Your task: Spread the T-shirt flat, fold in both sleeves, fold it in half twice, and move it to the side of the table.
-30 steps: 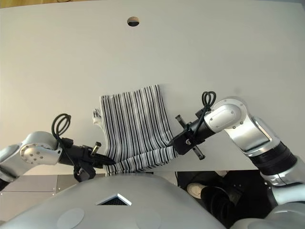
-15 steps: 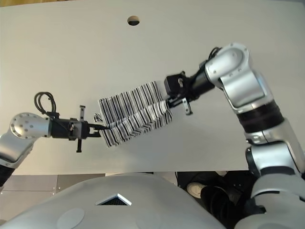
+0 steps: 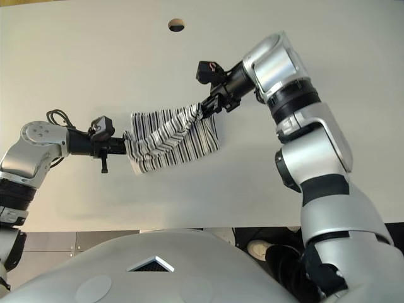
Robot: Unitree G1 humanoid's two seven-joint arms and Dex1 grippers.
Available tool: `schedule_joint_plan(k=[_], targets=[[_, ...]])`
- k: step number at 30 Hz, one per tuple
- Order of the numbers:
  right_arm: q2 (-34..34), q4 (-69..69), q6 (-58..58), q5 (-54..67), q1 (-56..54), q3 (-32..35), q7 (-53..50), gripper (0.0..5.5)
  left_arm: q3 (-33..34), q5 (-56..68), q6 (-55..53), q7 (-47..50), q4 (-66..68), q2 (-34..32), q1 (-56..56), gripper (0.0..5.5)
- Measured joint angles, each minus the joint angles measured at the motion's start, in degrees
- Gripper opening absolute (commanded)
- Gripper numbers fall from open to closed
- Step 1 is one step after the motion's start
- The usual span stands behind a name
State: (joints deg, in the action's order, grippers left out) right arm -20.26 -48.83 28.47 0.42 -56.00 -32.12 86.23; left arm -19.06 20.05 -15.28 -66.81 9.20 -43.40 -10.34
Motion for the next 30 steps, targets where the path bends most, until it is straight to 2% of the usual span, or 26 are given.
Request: schedule_joint_plan(k=[1,2,3,9,14,23,30], targets=[[1.30,-3.96,-1.20,-0.85,-1.38,0.31,-1.07,0.47,1.16,0.12,-1.00,0.34,1.96,1.38,-0.85,0.10],[2.42,-7.64,-2.44,-1.46,-2.40,0.80,-2.05,0.60,2.15,1.06,-3.09,0.65,3.73,2.45,-1.96,0.10],[3.10,-10.34,-3.09,-1.51,-2.93,1.81,-2.82,0.89,3.05,1.73,-4.88,0.70,4.97,3.28,-2.54,0.48],[3.85,-22.24,-8.94,-5.78,-4.52,5.13,-11.30,1.87,9.61,5.19,-13.33,2.78,11.81,7.76,-5.24,1.31],[1.93,-25.97,-11.90,-7.41,-4.78,8.48,-18.04,2.64,16.57,7.84,-15.73,5.08,16.89,10.14,-6.23,2.00],[0.54,-28.02,-11.69,-7.97,-4.58,15.70,-26.19,4.01,21.62,7.04,-12.50,7.45,22.64,12.21,-6.60,3.21],[1.83,-28.16,-11.46,-7.66,-5.46,20.18,-28.24,4.10,23.78,6.52,-10.29,7.53,25.49,12.99,-9.49,4.11]])
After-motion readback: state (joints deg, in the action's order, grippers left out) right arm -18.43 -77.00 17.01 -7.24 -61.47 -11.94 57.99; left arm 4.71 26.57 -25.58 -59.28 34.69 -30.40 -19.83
